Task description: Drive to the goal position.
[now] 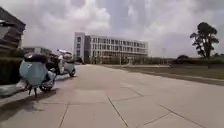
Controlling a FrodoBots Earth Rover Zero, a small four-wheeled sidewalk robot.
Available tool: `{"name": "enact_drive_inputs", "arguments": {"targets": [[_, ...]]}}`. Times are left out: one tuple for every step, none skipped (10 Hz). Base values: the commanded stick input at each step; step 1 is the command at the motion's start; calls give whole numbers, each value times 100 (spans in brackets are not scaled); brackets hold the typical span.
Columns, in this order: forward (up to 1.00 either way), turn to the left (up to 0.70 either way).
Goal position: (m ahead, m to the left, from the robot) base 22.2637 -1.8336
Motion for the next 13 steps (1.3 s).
{"name": "enact_drive_inputs", "arguments": {"targets": [[50, -2], [50, -2], [50, -2], [50, -2], [50, -2], [50, -2], [50, -2], [50, -2], [50, -2], [50, -2], [50, -2], [50, -2], [50, -2]]}}
